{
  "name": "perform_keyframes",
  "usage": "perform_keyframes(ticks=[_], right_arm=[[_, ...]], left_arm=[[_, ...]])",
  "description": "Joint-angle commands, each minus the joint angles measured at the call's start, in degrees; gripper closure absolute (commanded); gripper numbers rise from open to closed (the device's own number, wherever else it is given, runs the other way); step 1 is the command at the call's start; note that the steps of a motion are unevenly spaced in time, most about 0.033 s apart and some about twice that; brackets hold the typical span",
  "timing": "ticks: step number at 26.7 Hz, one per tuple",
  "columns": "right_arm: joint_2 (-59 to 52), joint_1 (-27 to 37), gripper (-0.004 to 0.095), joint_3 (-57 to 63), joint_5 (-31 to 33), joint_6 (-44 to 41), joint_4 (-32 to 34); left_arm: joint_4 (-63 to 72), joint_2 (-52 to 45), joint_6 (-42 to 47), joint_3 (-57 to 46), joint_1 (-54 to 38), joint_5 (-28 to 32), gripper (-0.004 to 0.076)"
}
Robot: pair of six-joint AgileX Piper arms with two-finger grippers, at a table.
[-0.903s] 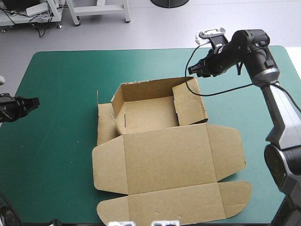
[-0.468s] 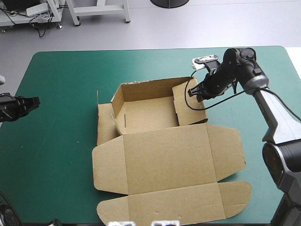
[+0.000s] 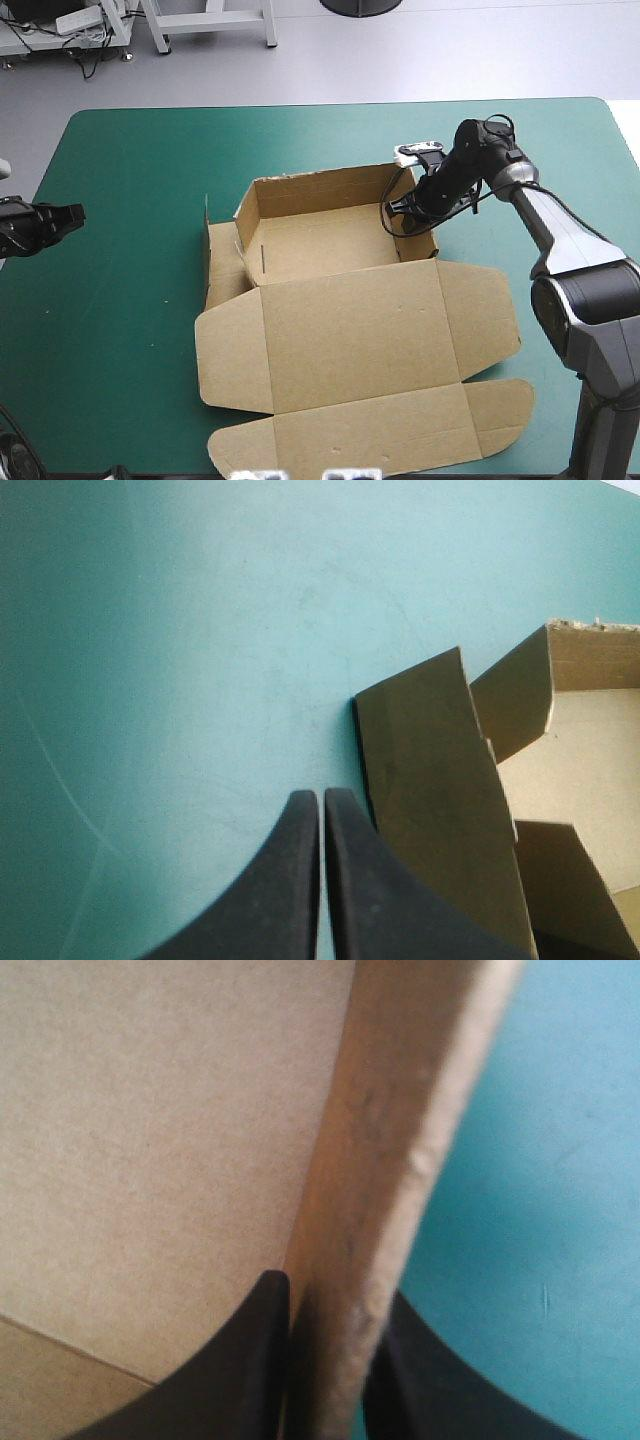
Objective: Fold the box
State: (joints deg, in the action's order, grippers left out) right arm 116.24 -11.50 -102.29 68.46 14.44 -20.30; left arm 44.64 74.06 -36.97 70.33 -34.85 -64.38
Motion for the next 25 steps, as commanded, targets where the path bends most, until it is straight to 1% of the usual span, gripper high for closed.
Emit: perform_keyframes(ticks=[1, 3, 7, 12, 15, 19, 20, 21, 22, 23, 24, 25], right_arm=[[-2.6, 0.2, 0.0924, -1.3, -4.2, 1.0, -5.3], [-2.6, 0.2, 0.0902, -1.7, -4.8, 1.3, -5.5], [-3.9, 0.2, 0.0905, -3.6, -4.8, 0.8, -5.6], [-9.0, 0.5, 0.0904, -9.4, -4.5, 0.1, -6.5], [-12.8, 2.2, 0.0904, -13.7, -3.1, 0.0, -7.8], [-17.8, 5.2, 0.0906, -18.3, -0.7, -0.5, -7.9], [-20.4, 7.1, 0.0906, -20.0, 0.6, -0.6, -8.0], [-21.4, 8.3, 0.0906, -20.5, 1.1, -0.9, -8.0], [-23.9, 10.3, 0.0906, -20.7, 1.9, -1.4, -8.0], [-25.1, 11.0, 0.0906, -20.7, 2.3, -1.5, -8.0], [-27.3, 12.3, 0.0906, -20.7, 2.9, -1.5, -8.3], [-28.2, 12.8, 0.0906, -20.7, 3.2, -1.5, -8.8]], left_arm=[[3.6, -1.4, -0.2, 1.5, 0.1, 1.1, 0.072], [3.6, -1.4, -0.2, 1.5, 0.1, 1.4, 0.072], [4.3, -1.4, -1.8, 1.5, 0.1, 2.0, 0.072], [7.5, -1.2, -2.1, 1.5, 0.1, 4.2, 0.072], [10.2, -0.6, -3.8, 1.5, 0.1, 4.4, 0.072], [18.8, 1.3, -5.7, 1.5, 0.1, 4.4, 0.072], [24.3, 2.3, -8.0, 1.5, 0.1, 3.4, 0.072], [26.1, 2.7, -8.5, 1.5, 0.1, 3.1, 0.072], [29.3, 3.2, -10.5, 1.5, 0.1, 1.5, 0.072], [30.1, 3.3, -11.2, 1.5, 0.1, 0.5, 0.072], [32.0, 3.7, -13.6, 1.5, 0.1, -2.8, 0.072], [32.7, 3.8, -13.6, 1.5, 0.1, -4.1, 0.072]])
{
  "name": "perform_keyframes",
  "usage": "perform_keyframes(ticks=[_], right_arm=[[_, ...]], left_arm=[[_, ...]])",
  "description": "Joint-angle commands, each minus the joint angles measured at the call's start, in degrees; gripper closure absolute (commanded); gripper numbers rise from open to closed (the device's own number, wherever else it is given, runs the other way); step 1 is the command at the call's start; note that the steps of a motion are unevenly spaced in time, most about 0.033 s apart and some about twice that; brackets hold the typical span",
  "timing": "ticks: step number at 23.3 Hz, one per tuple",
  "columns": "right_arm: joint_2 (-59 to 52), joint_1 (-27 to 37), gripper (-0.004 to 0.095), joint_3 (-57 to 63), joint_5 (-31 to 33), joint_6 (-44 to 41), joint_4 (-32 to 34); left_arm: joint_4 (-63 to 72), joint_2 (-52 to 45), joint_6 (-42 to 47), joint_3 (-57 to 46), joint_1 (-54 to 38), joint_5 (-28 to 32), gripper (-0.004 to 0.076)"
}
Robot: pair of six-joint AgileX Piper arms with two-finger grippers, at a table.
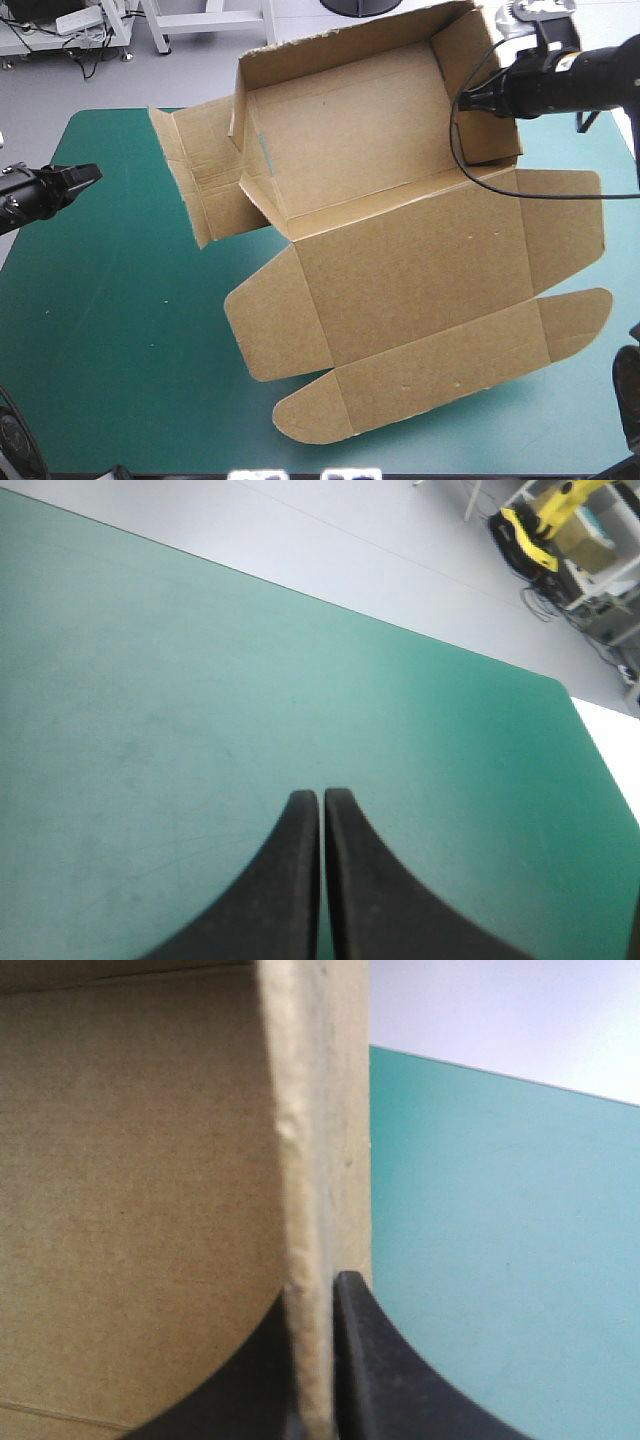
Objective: Fold the box
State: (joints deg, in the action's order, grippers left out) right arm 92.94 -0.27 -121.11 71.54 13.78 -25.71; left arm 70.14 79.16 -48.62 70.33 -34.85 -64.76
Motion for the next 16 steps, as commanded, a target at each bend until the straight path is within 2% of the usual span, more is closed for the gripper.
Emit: perform_keyframes(ticks=[1, 4, 11, 16], right_arm=[[-6.4, 1.7, 0.0908, -1.9, 0.1, -0.8, -4.9], [-8.6, 1.7, 0.0908, -1.8, -0.7, -0.7, -8.1], [-8.7, 1.7, 0.0907, -1.6, 0.2, -1.1, -9.0], [-8.7, 1.7, 0.0906, -1.6, 0.2, -1.1, -9.0]], left_arm=[[8.1, -1.3, -3.5, 1.5, 0.3, -5.7, 0.072], [12.8, -1.3, -5.6, 1.5, 3.1, -9.0, 0.072], [15.2, -1.5, -6.7, 1.5, 12.7, -9.1, 0.072], [18.0, -1.6, -7.9, 2.8, 16.3, -9.1, 0.072]])
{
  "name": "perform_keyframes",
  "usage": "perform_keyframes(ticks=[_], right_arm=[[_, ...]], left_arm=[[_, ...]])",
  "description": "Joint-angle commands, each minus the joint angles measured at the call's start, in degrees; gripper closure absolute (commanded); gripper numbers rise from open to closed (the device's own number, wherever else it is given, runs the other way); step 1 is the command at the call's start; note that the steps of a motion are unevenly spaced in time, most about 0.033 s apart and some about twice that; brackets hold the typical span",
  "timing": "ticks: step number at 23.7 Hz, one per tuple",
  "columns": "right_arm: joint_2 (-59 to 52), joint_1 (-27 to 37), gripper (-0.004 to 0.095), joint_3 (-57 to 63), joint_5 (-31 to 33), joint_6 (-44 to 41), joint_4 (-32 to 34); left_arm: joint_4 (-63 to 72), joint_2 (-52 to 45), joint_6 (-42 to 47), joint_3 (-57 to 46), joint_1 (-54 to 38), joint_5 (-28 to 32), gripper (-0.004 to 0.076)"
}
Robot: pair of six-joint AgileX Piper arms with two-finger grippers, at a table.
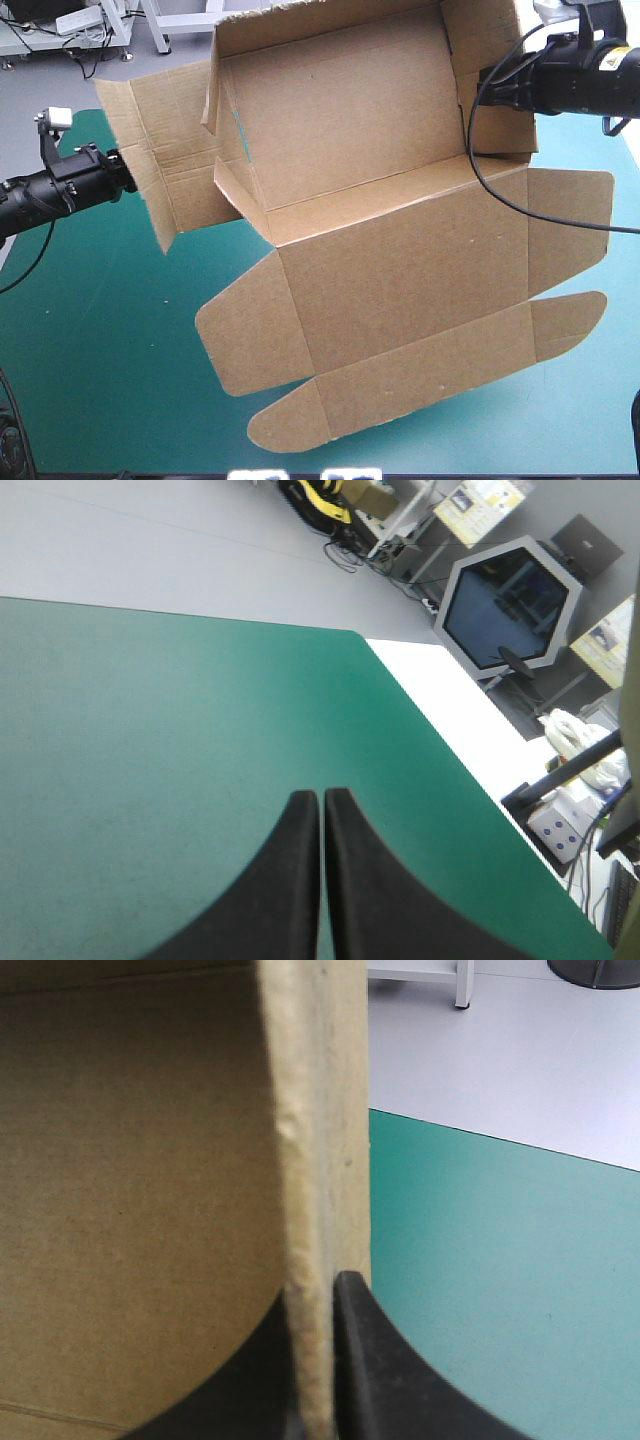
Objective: Fold the box
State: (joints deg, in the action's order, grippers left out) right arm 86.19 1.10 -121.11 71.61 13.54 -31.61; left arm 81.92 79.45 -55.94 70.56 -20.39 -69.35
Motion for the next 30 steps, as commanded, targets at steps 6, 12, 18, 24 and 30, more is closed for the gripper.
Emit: perform_keyframes(ticks=[6, 12, 18, 24, 30], right_arm=[[-1.9, 0.3, 0.0907, -1.6, -0.5, -1.0, -3.1], [-1.2, 0.3, 0.0906, -1.6, -1.4, -1.1, -3.1], [1.6, -2.3, 0.0906, -1.6, -3.9, -1.4, -2.9], [3.9, -5.6, 0.0906, -1.6, -5.9, -1.4, -2.1], [5.2, -7.7, 0.0907, -1.6, -8.7, -1.4, -1.7]], left_arm=[[8.8, -3.4, -0.6, 3.4, 4.7, -4.6, 0.072], [10.7, -7.2, -0.4, 4.0, 5.0, -4.6, 0.072], [10.1, -10.7, 2.8, 5.1, 5.0, -4.6, 0.072], [8.7, -10.9, 3.0, 5.7, 5.0, -4.6, 0.0705], [8.5, -10.9, 3.0, 5.7, 5.0, -4.6, 0.0493]])
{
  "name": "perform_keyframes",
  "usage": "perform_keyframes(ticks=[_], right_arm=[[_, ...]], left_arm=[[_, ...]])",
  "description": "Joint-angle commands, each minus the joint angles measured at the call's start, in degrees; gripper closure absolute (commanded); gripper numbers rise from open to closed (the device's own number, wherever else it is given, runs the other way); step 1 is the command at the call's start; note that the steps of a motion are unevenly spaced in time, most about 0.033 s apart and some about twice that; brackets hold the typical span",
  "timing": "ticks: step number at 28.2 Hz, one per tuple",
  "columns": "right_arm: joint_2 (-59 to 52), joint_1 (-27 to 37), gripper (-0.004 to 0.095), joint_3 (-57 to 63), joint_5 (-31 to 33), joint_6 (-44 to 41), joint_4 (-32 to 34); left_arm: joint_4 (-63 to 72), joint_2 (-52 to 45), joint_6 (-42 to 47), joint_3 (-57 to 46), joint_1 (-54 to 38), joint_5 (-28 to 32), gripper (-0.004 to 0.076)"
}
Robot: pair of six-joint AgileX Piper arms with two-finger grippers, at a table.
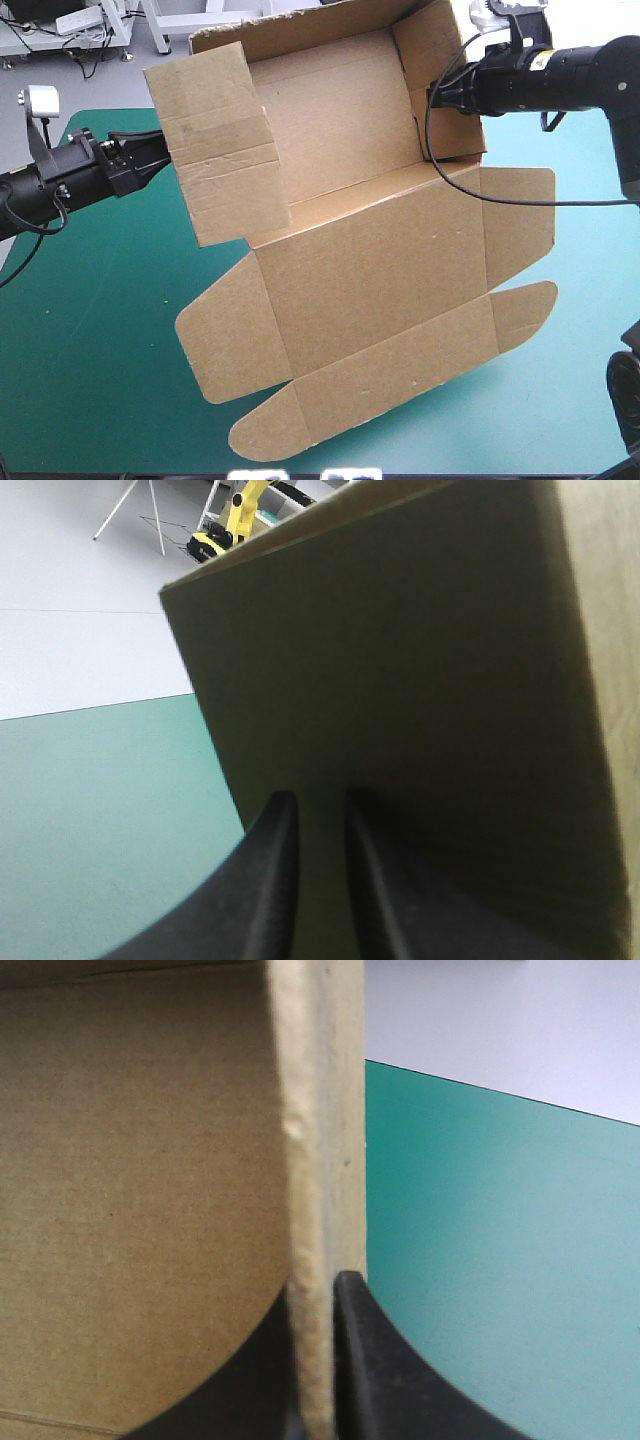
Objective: Fold the box
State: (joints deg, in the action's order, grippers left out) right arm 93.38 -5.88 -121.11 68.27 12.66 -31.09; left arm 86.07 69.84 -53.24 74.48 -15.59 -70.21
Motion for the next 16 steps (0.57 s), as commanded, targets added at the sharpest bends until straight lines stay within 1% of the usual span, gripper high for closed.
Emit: perform_keyframes(ticks=[1, 2, 5, 8, 16], right_arm=[[-1.7, -1.0, 0.0906, -1.6, -6.0, -0.5, -2.2], [-1.6, -1.0, 0.0906, -1.6, -6.4, -0.5, -2.2], [-0.9, -1.0, 0.0906, -1.6, -6.8, -1.1, -2.6], [-0.2, -1.0, 0.0906, -1.6, -6.5, -1.2, -2.7], [1.6, -3.0, 0.0905, -1.6, -8.4, -1.2, -2.6]], left_arm=[[4.3, -1.3, 0.3, 1.8, 0.2, -3.8, 0.0465], [4.3, -1.3, 0.7, 1.8, 0.2, -3.8, 0.0428], [4.6, -1.3, 1.7, 1.8, 0.2, -3.8, 0.0391], [4.8, -1.3, 1.7, 1.8, 0.2, -3.8, 0.0391], [5.7, -1.3, 2.5, 1.8, 0.2, -3.8, 0.0391]])
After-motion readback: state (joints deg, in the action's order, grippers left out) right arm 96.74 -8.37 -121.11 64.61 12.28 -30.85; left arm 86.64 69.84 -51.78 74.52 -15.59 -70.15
